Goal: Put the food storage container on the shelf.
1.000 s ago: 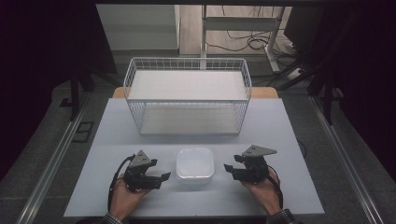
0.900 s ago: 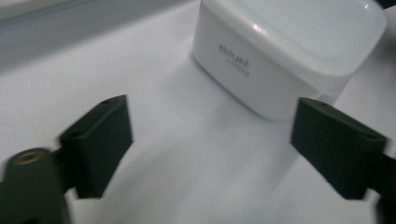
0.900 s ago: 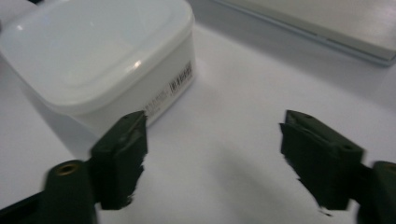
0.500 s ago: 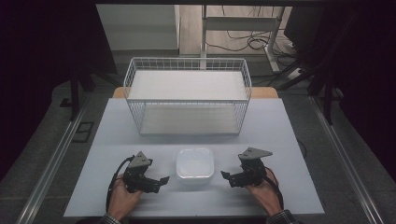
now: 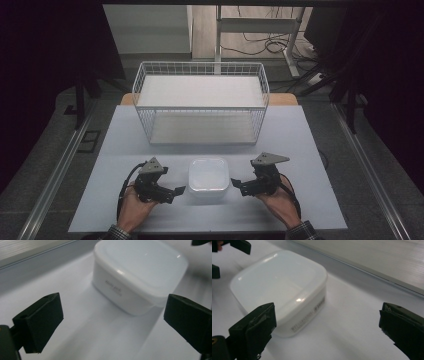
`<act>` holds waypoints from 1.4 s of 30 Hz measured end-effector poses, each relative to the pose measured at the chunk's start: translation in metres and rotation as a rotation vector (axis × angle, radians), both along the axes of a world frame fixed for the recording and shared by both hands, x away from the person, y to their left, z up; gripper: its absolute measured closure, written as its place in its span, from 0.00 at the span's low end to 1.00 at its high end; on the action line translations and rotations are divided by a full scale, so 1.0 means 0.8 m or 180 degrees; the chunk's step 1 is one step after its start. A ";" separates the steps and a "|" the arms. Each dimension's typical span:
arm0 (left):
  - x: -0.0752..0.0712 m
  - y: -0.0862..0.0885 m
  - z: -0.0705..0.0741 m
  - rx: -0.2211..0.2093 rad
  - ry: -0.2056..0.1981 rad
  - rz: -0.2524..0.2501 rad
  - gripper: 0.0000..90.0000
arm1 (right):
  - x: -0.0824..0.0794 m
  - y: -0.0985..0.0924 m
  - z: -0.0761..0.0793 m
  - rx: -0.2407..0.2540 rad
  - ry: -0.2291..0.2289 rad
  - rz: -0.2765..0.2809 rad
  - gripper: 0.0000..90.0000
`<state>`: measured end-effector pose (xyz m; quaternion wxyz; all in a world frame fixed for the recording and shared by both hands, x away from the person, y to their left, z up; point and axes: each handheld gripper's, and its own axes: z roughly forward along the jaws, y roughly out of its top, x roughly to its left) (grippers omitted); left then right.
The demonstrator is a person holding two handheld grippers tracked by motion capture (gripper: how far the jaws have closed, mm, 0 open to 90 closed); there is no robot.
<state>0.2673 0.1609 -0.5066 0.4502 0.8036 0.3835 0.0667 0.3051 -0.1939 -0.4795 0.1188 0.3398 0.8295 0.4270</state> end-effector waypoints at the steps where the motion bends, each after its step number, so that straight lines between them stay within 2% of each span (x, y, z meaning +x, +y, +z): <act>1: 0.002 -0.002 0.002 -0.0028 0.0014 -0.0015 0.02 | 0.001 0.002 0.001 0.0017 0.0014 0.0008 0.00; 6: 0.008 -0.012 0.007 -0.0044 0.0027 -0.0102 0.04 | 0.001 0.015 0.006 -0.0017 0.0052 0.0083 0.01; 11: 0.014 -0.023 0.012 0.0034 -0.0029 -0.0192 0.08 | 0.005 0.029 0.008 -0.0054 0.0140 0.0183 0.03; 19: 0.033 -0.033 0.018 0.0020 -0.0039 -0.0166 0.13 | 0.018 0.040 0.006 -0.0028 0.0236 0.0119 0.12; 23: 0.043 -0.038 0.016 0.0018 -0.0002 -0.0141 0.13 | 0.028 0.046 0.003 -0.0027 0.0305 0.0100 0.16; 26: 0.049 -0.044 0.004 0.0056 0.0087 -0.0182 0.13 | 0.032 0.050 -0.007 -0.0025 0.0409 0.0122 0.16; 28: 0.050 -0.044 0.001 0.0011 0.0120 -0.0169 0.13 | 0.033 0.049 -0.011 0.0031 0.0494 0.0139 0.18; 29: 0.050 -0.042 -0.001 -0.0060 0.0186 -0.0181 0.13 | 0.033 0.049 -0.011 0.0031 0.0494 0.0139 0.18; 32: 0.049 -0.038 -0.005 -0.0288 0.0412 -0.0263 0.23 | 0.036 0.046 -0.014 0.0191 0.0782 0.0237 0.29; 33: 0.047 -0.038 -0.007 -0.0351 0.0525 -0.0289 0.27 | 0.036 0.045 -0.016 0.0281 0.0972 0.0280 0.31; 35: 0.042 -0.036 -0.006 -0.0391 0.0637 -0.0254 0.30 | 0.033 0.043 -0.015 0.0282 0.1057 0.0270 0.34; 37: 0.040 -0.034 -0.005 -0.0403 0.0641 -0.0256 0.38 | 0.032 0.042 -0.013 0.0273 0.1077 0.0260 0.38; 38: 0.032 -0.028 -0.002 -0.0421 0.0651 -0.0219 0.44 | 0.025 0.038 -0.007 0.0246 0.1115 0.0190 0.48; 40: 0.028 -0.026 0.000 -0.0423 0.0623 -0.0200 0.56 | 0.019 0.035 -0.002 0.0219 0.1087 0.0124 0.58; 41: 0.024 -0.023 0.003 -0.0420 0.0607 -0.0219 0.56 | 0.019 0.035 -0.002 0.0219 0.1087 0.0124 0.58; 42: 0.018 -0.023 0.006 -0.0441 0.0613 -0.0188 0.64 | 0.012 0.031 0.003 0.0248 0.1092 0.0078 0.67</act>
